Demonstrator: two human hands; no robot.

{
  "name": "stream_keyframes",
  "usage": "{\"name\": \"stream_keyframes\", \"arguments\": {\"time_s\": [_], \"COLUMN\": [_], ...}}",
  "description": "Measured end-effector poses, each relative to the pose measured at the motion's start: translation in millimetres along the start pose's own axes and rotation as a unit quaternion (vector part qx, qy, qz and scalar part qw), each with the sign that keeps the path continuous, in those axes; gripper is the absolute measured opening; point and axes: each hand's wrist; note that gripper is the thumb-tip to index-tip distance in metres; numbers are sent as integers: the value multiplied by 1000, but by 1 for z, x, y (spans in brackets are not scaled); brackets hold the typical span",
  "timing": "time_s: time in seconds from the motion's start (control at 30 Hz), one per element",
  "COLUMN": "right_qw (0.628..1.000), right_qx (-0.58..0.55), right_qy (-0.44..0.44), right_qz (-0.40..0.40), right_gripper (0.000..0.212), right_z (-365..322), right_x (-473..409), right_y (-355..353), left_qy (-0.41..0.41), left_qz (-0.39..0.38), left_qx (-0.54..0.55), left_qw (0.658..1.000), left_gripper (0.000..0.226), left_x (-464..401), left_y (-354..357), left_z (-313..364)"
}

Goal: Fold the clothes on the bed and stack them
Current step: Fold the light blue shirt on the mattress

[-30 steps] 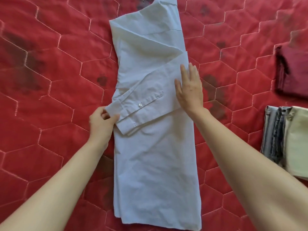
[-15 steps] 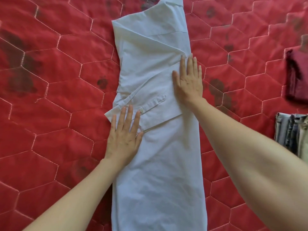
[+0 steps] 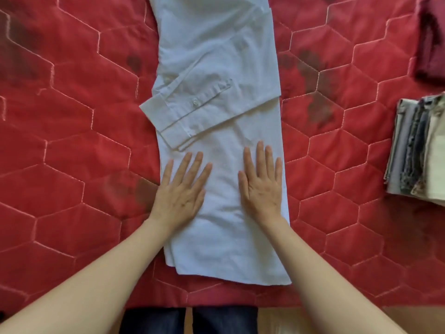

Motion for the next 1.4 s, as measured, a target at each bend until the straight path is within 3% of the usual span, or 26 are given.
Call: {"name": "stream_keyframes", "arguments": {"time_s": [0.2,0.3,0.4,0.5,0.63,0.73,0.83,0.93,1.03,1.13,1.2,1.23,1.3,1.33,1.4], "right_qw": [998,996,996,998,997,996,996,996,987,965,940,929,914,910,909], "right_qx": [16,6,14,9,8,2,-9,-6,-37,-103,-165,-199,-243,-251,-250], "right_qy": [-47,-66,-45,35,70,84,91,85,146,232,290,305,312,316,327], "right_qz": [-43,-67,-69,-54,-34,-20,-2,13,54,71,70,71,89,93,72], "right_gripper": [53,52,52,52,56,56,58,60,66,59,33,21,25,27,24], "right_z": [5,7,8,8,3,1,0,-3,-8,-12,-11,-10,-7,-5,-4], "right_x": [150,172,160,145,140,140,145,150,149,146,145,145,149,152,162], "right_y": [7,-1,-9,-14,-14,-12,-6,-4,-10,-20,-26,-29,-34,-36,-38], "left_qy": [-113,-150,-237,-376,-501,-520,-546,-549,-543,-564,-561,-555,-530,-520,-515], "left_qz": [-58,-65,-40,-18,-65,-11,31,0,-12,-28,-64,-76,-98,-102,-109], "left_qx": [7,10,34,105,211,328,337,300,281,327,379,440,568,597,582], "left_qw": [992,987,970,920,837,789,766,780,791,758,733,702,622,603,620], "left_gripper": [61,59,51,47,37,23,18,17,16,21,26,25,10,5,11], "left_x": [115,129,120,108,92,94,110,120,119,122,121,121,123,126,135], "left_y": [7,-2,-17,-35,-48,-54,-51,-44,-44,-45,-46,-46,-48,-48,-44], "left_z": [14,29,44,58,63,57,45,35,38,43,41,39,38,37,35]}}
Point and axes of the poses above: each hand's wrist, its own x-axis away from the middle knuckle, its own y-axis out of the palm, z = x × y, and after that the axes turned 5 degrees about -y, right-handed
